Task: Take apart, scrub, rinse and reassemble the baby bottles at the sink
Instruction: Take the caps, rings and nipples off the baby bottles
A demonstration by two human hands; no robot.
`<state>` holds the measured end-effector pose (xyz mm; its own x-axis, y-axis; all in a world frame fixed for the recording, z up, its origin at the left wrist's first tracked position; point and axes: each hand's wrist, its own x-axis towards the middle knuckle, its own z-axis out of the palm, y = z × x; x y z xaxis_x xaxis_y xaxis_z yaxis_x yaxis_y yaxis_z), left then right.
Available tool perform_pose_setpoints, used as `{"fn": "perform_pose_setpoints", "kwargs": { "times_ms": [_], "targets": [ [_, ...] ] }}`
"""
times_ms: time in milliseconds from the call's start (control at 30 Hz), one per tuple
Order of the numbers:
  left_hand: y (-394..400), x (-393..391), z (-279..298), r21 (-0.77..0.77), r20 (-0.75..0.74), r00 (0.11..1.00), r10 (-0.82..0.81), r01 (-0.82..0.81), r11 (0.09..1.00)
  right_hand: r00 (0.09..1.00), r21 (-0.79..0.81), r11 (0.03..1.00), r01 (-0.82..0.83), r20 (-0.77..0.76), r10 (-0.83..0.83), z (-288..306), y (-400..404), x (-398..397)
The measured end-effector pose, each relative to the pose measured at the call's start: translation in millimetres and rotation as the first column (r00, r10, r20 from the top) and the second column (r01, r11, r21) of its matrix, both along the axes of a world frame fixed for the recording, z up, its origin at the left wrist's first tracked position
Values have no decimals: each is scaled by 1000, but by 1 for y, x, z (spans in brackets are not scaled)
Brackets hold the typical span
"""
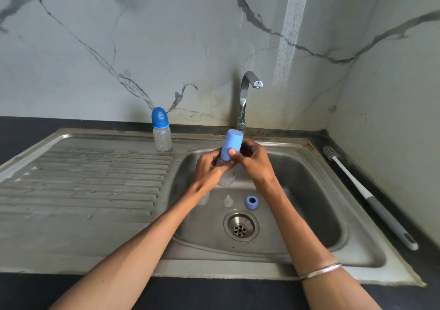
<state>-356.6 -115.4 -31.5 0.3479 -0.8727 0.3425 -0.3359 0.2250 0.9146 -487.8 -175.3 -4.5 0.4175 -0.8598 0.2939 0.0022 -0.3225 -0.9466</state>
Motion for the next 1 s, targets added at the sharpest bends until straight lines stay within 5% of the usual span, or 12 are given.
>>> {"fn": "perform_pose_setpoints", "kwargs": {
  "times_ms": [167,500,700,1000],
  "targets": [
    [6,-3,6,-8,-17,1000,4,-5,1000,981,101,977,-185,73,179,2,-4,-2],
    [1,-4,-2,30,31,999,-21,20,999,995,-11,997,78,-57,-79,5,5,2],
    [0,0,-6,-5,81,997,-21,21,1000,986,67,998,-18,167,6,14,-7,-17],
    [-2,3,-9,27,89,996,-14,12,1000,973,76,997,6,229,-23,18,-12,-33]
  ]
}}
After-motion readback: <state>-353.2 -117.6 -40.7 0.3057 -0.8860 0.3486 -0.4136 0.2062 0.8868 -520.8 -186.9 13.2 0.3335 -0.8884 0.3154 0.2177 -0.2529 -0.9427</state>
